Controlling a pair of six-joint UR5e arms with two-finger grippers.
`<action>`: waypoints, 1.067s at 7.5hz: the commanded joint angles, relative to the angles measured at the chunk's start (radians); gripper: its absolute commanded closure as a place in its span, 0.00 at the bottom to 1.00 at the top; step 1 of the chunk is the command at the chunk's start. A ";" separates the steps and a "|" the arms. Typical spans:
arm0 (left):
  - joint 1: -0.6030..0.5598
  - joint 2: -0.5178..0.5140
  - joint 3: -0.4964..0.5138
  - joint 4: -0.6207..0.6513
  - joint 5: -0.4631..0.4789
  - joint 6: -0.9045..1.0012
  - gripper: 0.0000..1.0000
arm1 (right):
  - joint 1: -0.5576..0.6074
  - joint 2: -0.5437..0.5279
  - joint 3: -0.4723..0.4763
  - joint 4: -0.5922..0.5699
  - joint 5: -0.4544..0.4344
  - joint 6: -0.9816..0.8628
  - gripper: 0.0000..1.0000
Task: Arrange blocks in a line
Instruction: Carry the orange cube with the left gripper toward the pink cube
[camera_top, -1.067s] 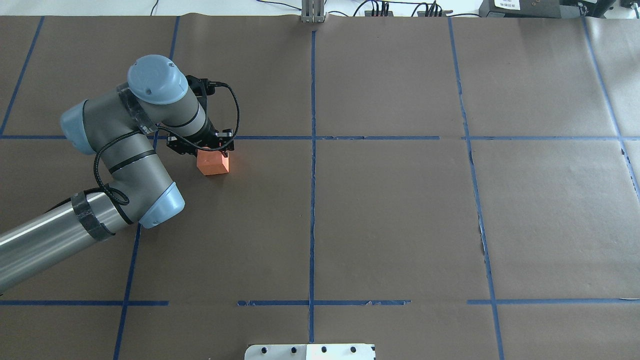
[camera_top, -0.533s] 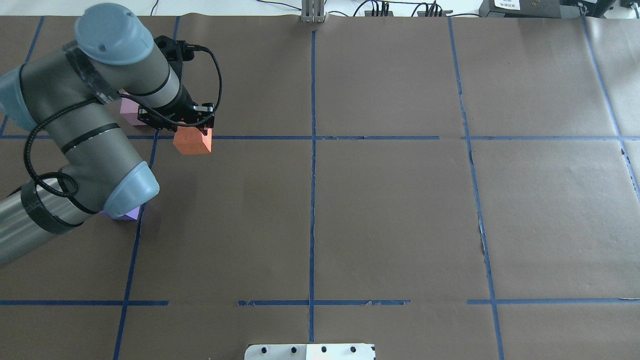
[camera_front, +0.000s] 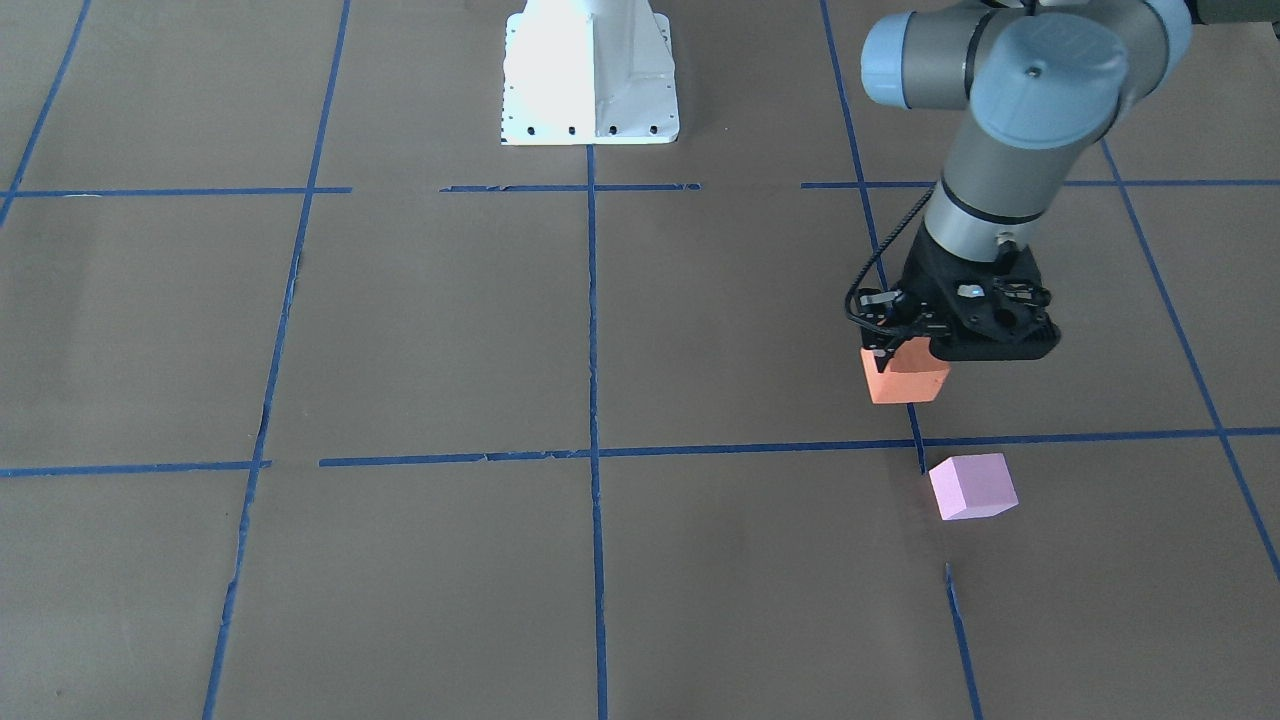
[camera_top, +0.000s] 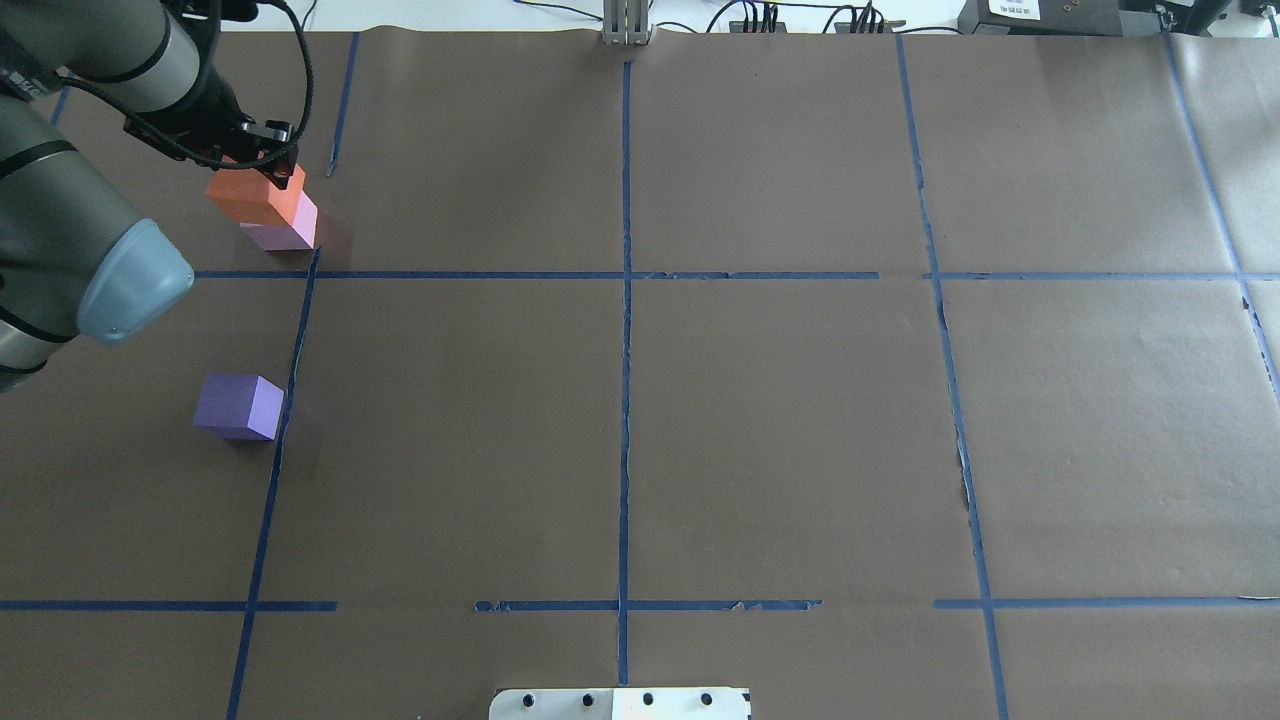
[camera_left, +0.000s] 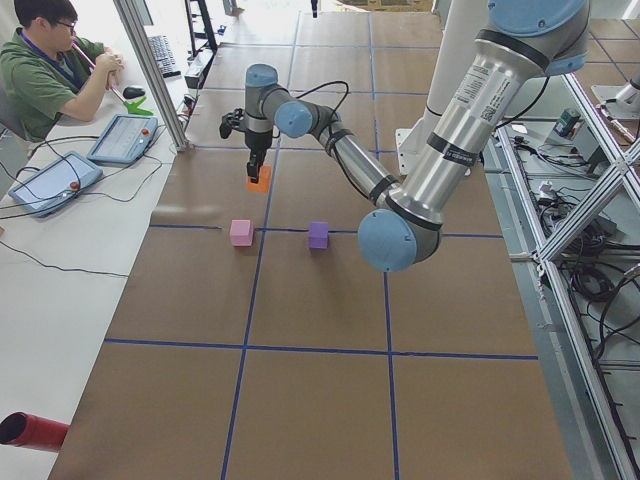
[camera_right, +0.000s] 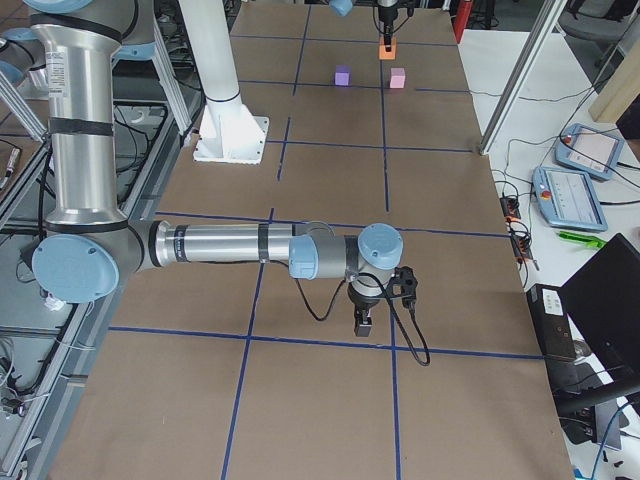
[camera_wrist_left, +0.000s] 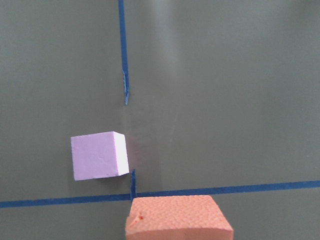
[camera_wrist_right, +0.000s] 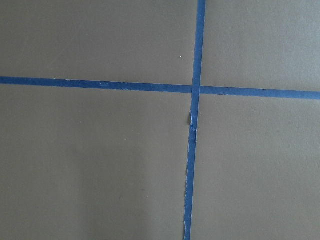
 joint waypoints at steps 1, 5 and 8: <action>-0.008 0.128 0.051 -0.197 -0.032 0.010 1.00 | 0.000 0.000 0.000 0.000 0.000 0.000 0.00; -0.004 0.190 0.029 -0.245 -0.097 -0.163 1.00 | 0.000 0.000 0.000 0.000 0.000 0.000 0.00; 0.059 0.201 0.084 -0.353 -0.094 -0.234 1.00 | 0.000 0.000 0.000 0.000 0.000 0.001 0.00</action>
